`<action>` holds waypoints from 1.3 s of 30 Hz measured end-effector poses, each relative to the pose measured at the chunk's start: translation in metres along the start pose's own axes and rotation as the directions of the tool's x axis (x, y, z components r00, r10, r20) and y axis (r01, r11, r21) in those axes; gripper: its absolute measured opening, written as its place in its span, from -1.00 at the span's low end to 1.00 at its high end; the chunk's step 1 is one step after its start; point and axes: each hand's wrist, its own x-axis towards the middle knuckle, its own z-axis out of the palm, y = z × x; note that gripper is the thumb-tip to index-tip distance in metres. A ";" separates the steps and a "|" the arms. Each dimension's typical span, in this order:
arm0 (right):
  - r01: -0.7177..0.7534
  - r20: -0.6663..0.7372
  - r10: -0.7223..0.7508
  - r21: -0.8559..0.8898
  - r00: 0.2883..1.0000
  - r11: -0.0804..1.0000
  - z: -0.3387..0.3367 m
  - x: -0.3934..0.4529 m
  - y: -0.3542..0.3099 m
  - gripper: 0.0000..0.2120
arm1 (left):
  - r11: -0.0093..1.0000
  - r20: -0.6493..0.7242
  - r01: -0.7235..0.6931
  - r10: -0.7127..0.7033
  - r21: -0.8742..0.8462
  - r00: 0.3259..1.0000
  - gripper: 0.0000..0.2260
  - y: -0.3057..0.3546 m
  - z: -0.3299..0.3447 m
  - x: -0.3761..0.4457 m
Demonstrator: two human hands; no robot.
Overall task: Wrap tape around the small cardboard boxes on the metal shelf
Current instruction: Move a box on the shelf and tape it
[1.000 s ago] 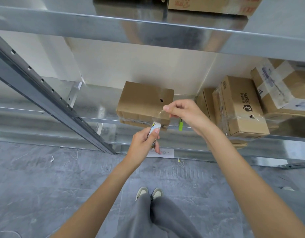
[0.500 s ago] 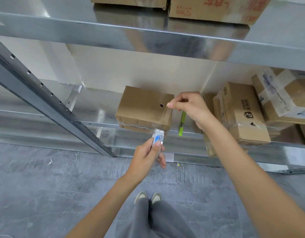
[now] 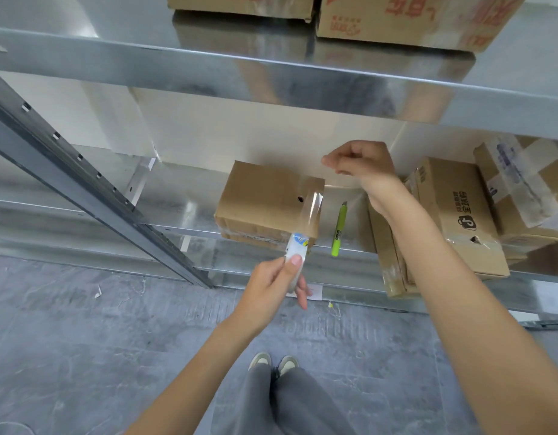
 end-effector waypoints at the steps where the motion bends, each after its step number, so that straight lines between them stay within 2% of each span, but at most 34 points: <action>1: -0.001 0.009 0.001 -0.007 1.000 1.000 -0.004 0.006 0.000 -0.92 | 0.999 0.009 -0.031 0.031 0.016 0.999 -0.60 0.004 0.003 -0.005; 4: 0.027 0.087 -0.021 -0.076 0.996 0.997 -0.010 0.018 0.001 -0.91 | 1.000 -0.021 -0.007 0.007 -0.028 1.000 -0.62 0.014 0.011 -0.009; 8: 0.053 0.094 -0.047 -0.064 0.994 0.997 -0.012 0.030 0.009 -0.89 | 0.985 -0.069 0.151 -0.157 -0.082 0.985 -0.57 0.020 0.010 0.004; 13: 0.002 0.135 0.010 -0.087 0.991 0.996 0.000 0.048 0.031 -0.91 | 0.962 -0.108 0.251 -0.263 -0.107 0.959 -0.63 0.023 0.009 0.014; 23: -0.101 0.145 0.122 -0.143 0.982 0.985 0.013 0.082 0.059 -0.82 | 0.943 -0.178 0.317 -0.330 -0.099 0.927 -0.61 0.039 0.013 0.034; 27: -0.141 0.183 0.160 -0.113 0.970 0.983 0.017 0.084 0.066 -0.77 | 0.931 -0.188 0.350 -0.364 -0.105 0.912 -0.60 0.042 0.014 0.038; 39: -0.168 0.170 0.183 -0.098 0.968 0.981 0.021 0.093 0.074 -0.74 | 0.918 -0.188 0.385 -0.396 -0.092 0.899 -0.60 0.050 0.011 0.050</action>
